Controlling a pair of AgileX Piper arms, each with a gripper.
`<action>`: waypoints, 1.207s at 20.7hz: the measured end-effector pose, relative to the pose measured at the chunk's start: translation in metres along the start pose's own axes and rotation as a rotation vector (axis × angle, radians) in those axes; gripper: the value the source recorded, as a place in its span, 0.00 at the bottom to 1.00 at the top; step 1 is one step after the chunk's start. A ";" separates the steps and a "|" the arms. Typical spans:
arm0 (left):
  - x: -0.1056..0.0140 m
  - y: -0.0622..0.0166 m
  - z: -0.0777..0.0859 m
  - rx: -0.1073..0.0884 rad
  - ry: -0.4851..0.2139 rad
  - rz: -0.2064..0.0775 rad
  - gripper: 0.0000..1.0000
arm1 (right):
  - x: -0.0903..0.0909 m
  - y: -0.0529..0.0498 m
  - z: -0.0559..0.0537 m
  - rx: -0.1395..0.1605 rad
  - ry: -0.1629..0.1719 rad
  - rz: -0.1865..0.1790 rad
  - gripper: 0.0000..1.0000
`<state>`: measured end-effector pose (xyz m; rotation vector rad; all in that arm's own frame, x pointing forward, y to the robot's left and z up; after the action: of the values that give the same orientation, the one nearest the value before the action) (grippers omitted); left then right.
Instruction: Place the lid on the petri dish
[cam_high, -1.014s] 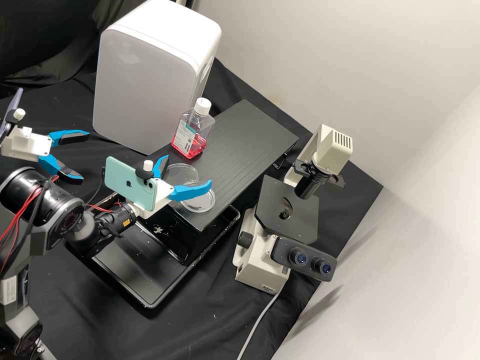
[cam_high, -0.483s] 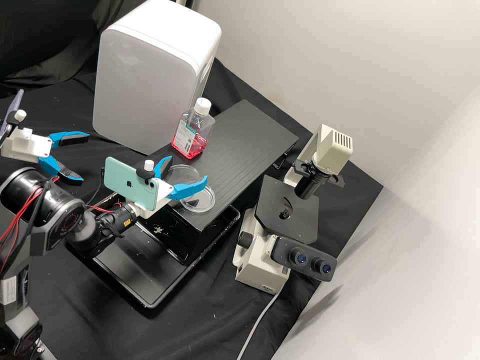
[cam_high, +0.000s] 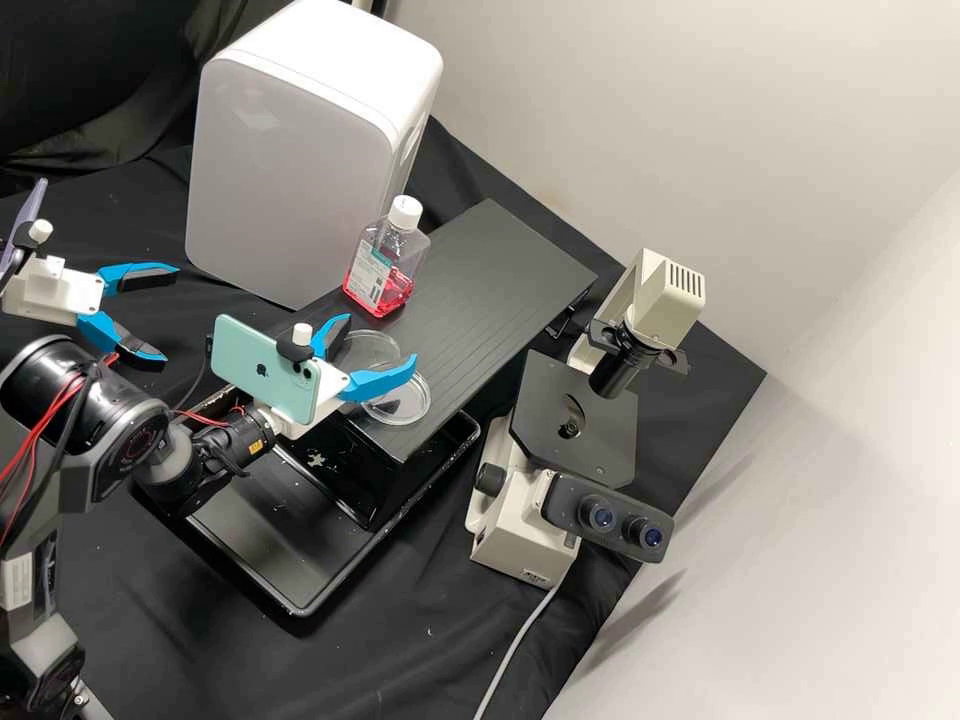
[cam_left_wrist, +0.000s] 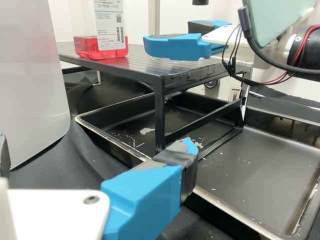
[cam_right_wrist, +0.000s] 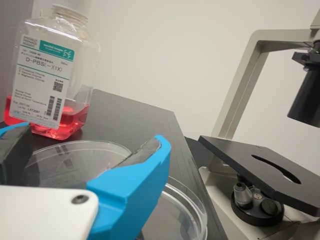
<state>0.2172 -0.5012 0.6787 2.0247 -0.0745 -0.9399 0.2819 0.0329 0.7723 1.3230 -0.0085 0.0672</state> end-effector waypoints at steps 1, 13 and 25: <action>0.000 0.0000 0.000 0.000 0.000 0.000 1.00 | 0.000 0.001 0.000 0.002 -0.002 0.004 1.00; 0.000 0.0000 0.000 0.000 0.000 0.000 1.00 | 0.000 0.004 0.001 0.009 -0.014 0.018 1.00; 0.000 0.0000 0.000 0.007 0.001 0.001 1.00 | -0.002 0.014 -0.004 0.024 -0.004 0.035 1.00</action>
<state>0.2171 -0.5014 0.6785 2.0314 -0.0776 -0.9389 0.2786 0.0401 0.7849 1.3474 -0.0349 0.0946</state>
